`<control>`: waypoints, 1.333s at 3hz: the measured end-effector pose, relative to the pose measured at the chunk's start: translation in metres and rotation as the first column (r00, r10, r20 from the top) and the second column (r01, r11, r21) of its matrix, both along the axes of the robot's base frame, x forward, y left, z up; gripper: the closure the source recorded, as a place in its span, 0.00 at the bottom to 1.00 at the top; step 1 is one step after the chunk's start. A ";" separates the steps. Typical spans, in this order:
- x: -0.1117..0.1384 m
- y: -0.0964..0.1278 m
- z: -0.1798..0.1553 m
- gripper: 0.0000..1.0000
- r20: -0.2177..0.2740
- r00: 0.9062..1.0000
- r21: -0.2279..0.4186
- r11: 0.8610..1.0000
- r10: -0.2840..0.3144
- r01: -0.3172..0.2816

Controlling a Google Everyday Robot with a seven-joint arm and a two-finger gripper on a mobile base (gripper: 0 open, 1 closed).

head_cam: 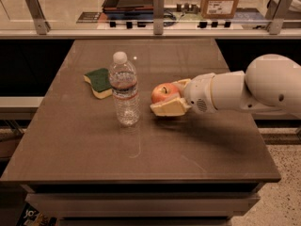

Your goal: Move apple near water bottle

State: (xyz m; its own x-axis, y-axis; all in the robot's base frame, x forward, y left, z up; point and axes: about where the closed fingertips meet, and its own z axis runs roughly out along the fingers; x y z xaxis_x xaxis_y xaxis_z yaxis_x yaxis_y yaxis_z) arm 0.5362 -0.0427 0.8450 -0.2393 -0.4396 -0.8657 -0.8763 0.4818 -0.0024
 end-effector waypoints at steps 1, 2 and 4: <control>-0.011 0.006 -0.011 1.00 0.005 1.000 0.001 1.000 -0.003 0.003; -0.012 0.008 -0.011 0.82 0.005 1.000 0.000 1.000 0.000 0.000; -0.013 0.012 -0.011 0.36 0.006 1.000 -0.002 1.000 0.007 -0.007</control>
Offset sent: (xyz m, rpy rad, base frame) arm -0.0100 0.0055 -0.0100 0.0011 -0.0047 -0.0031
